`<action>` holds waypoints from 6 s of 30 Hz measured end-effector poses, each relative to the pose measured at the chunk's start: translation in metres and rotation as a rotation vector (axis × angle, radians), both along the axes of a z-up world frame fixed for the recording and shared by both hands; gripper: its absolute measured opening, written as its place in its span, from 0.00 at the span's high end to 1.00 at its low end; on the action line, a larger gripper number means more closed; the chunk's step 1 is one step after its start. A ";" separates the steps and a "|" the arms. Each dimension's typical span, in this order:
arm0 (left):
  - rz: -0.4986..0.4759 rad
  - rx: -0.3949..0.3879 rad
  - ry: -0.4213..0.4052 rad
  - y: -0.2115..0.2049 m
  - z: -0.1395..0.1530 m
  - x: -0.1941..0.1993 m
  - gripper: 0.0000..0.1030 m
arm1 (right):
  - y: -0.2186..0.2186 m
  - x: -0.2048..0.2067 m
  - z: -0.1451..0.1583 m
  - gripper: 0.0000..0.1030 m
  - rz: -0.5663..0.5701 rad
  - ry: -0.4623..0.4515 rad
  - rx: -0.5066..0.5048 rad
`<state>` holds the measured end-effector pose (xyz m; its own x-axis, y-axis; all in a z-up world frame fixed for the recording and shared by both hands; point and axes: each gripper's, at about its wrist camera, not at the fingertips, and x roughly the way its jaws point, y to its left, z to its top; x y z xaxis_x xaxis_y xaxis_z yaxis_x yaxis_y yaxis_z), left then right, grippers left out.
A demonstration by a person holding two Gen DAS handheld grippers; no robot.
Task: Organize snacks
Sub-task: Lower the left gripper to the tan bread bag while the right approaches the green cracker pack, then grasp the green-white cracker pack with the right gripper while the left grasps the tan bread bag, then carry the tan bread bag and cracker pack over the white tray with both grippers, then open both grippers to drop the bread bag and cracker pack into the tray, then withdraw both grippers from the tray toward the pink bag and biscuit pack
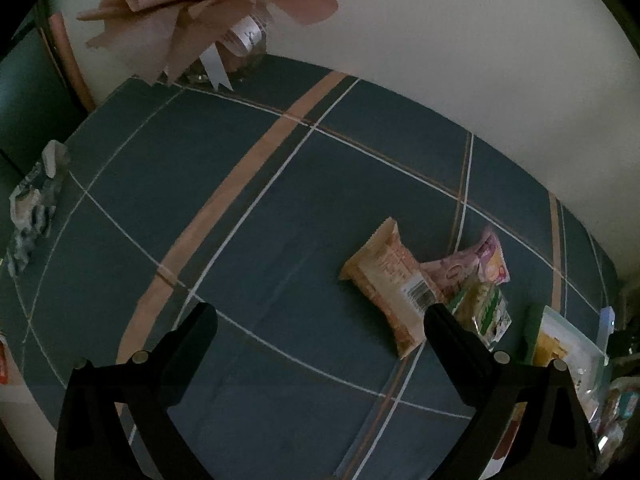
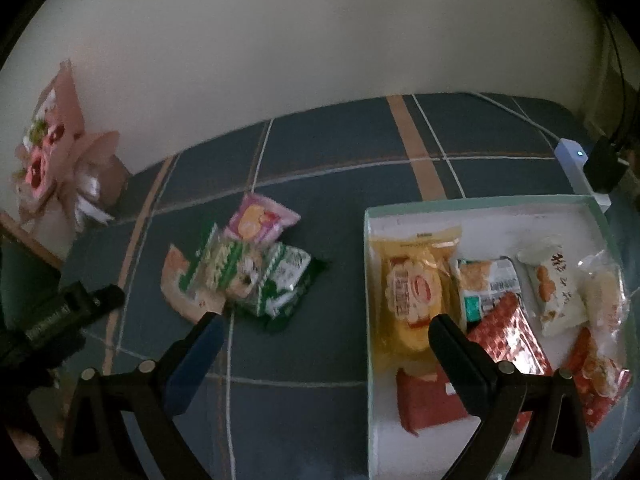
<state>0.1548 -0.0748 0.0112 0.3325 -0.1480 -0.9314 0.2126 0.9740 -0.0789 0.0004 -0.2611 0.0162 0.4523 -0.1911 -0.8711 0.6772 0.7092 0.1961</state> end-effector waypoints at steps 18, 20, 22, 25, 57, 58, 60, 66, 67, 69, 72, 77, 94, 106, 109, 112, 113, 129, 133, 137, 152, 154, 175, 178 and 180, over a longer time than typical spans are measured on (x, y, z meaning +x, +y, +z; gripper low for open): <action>0.093 -0.061 0.026 -0.005 -0.038 0.036 0.00 | 0.001 0.061 -0.025 0.16 0.037 -0.068 0.069; 0.105 -0.072 0.033 -0.003 -0.042 0.040 0.00 | 0.004 0.070 -0.031 0.17 0.050 -0.060 0.079; 0.109 -0.090 0.042 -0.001 -0.045 0.042 0.00 | 0.007 0.078 -0.037 0.17 0.061 -0.053 0.087; 0.113 -0.107 0.055 -0.002 -0.049 0.043 0.01 | 0.010 0.086 -0.044 0.20 0.071 -0.033 0.086; 0.007 -0.207 0.090 -0.040 -0.042 0.017 0.61 | 0.008 0.053 -0.039 0.46 0.071 -0.075 0.142; 0.007 -0.204 0.080 -0.040 -0.037 0.014 0.61 | 0.008 0.050 -0.035 0.46 0.069 -0.083 0.142; 0.010 -0.207 0.068 -0.040 -0.028 0.010 0.61 | 0.008 0.045 -0.027 0.46 0.065 -0.091 0.144; 0.007 -0.216 0.027 -0.028 0.003 -0.010 0.61 | 0.008 0.027 -0.006 0.46 0.045 -0.071 0.128; 0.005 -0.211 0.018 -0.029 0.006 -0.013 0.61 | 0.008 0.024 -0.002 0.46 0.043 -0.067 0.124; -0.002 -0.199 0.000 -0.030 0.012 -0.018 0.61 | 0.009 0.017 0.005 0.46 0.040 -0.064 0.121; -0.008 -0.207 -0.013 -0.030 0.025 -0.026 0.61 | 0.007 0.007 0.015 0.46 0.030 -0.064 0.114; -0.013 -0.210 -0.035 -0.034 0.037 -0.036 0.61 | 0.002 -0.011 0.027 0.46 -0.002 -0.055 0.086; -0.067 -0.204 -0.030 -0.075 0.054 -0.087 0.61 | -0.029 -0.076 0.036 0.46 -0.104 -0.053 0.106; -0.171 -0.187 -0.024 -0.116 0.051 -0.122 0.61 | -0.075 -0.128 0.027 0.46 -0.247 -0.037 0.132; -0.196 -0.184 -0.018 -0.126 0.049 -0.130 0.61 | -0.087 -0.140 0.022 0.46 -0.289 -0.023 0.136; -0.226 -0.177 -0.015 -0.137 0.046 -0.137 0.61 | -0.102 -0.153 0.016 0.46 -0.333 -0.020 0.154; -0.239 -0.175 -0.014 -0.141 0.045 -0.140 0.61 | -0.106 -0.158 0.015 0.46 -0.346 -0.021 0.157; -0.431 -0.134 -0.020 -0.194 0.034 -0.185 0.61 | -0.140 -0.193 0.008 0.45 -0.463 -0.025 0.173; -0.452 -0.123 -0.013 -0.201 0.029 -0.190 0.61 | -0.139 -0.189 0.007 0.45 -0.452 -0.020 0.170; -0.466 -0.112 -0.006 -0.206 0.025 -0.194 0.61 | -0.138 -0.186 0.006 0.45 -0.446 -0.017 0.173; -0.476 -0.099 0.023 -0.212 0.022 -0.198 0.46 | -0.137 -0.184 0.006 0.37 -0.448 -0.017 0.180; -0.468 -0.096 0.023 -0.211 0.022 -0.197 0.44 | -0.137 -0.183 0.004 0.36 -0.449 -0.009 0.183; -0.226 0.029 0.003 -0.167 0.005 -0.150 0.18 | -0.128 -0.165 0.003 0.20 -0.382 0.076 0.127; -0.201 0.029 0.019 -0.159 0.001 -0.142 0.18 | -0.125 -0.160 0.004 0.20 -0.369 0.080 0.120; -0.185 0.037 0.020 -0.154 -0.001 -0.137 0.18 | -0.124 -0.158 0.004 0.20 -0.361 0.083 0.116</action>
<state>0.0175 -0.2292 0.0103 0.2836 -0.1704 -0.9437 0.3875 0.9205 -0.0497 -0.1580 -0.3853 0.0198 0.3009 -0.2230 -0.9272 0.8963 0.3982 0.1951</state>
